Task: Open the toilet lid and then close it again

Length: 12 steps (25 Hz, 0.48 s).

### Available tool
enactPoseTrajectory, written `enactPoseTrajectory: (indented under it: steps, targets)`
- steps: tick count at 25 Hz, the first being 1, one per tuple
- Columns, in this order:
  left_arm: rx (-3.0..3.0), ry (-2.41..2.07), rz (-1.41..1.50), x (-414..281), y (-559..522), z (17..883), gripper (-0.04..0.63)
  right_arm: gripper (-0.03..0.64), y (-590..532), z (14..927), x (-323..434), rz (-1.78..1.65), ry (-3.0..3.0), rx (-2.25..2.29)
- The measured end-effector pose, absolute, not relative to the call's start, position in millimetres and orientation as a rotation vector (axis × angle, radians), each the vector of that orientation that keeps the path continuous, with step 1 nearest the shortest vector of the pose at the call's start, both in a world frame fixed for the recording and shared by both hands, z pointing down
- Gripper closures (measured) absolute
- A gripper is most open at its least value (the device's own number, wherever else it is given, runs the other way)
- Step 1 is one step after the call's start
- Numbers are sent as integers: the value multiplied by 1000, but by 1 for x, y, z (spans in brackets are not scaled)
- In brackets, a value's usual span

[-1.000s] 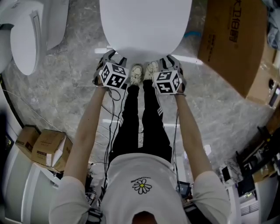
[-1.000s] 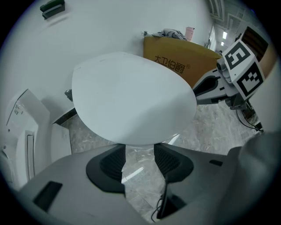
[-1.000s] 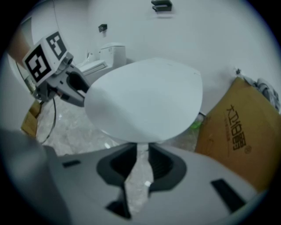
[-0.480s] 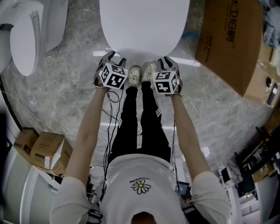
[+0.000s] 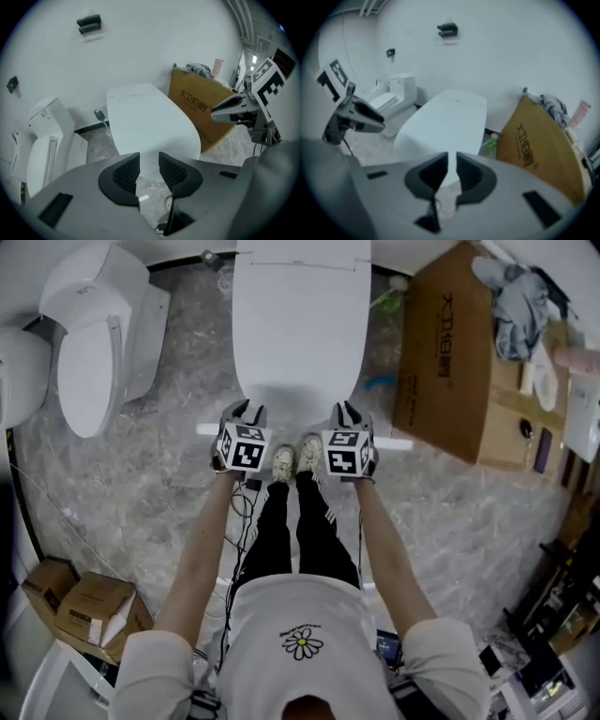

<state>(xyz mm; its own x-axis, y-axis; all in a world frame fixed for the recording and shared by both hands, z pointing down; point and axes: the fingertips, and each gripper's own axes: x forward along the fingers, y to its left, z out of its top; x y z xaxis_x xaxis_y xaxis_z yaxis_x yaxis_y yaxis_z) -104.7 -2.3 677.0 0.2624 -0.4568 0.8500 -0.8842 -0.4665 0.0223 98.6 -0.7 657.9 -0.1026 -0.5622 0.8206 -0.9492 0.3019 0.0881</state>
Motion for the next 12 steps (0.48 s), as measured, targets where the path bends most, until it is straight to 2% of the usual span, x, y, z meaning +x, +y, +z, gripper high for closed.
enactPoseTrajectory:
  steps: [5, 12]
  targets:
    - [2161, -1463, 856, -99, -59, 539, 557, 569, -53, 530, 91, 422, -1907, 1526]
    - [2371, -1650, 395, -76, -78, 334, 569, 579, -62, 347, 72, 146, -2125, 1736]
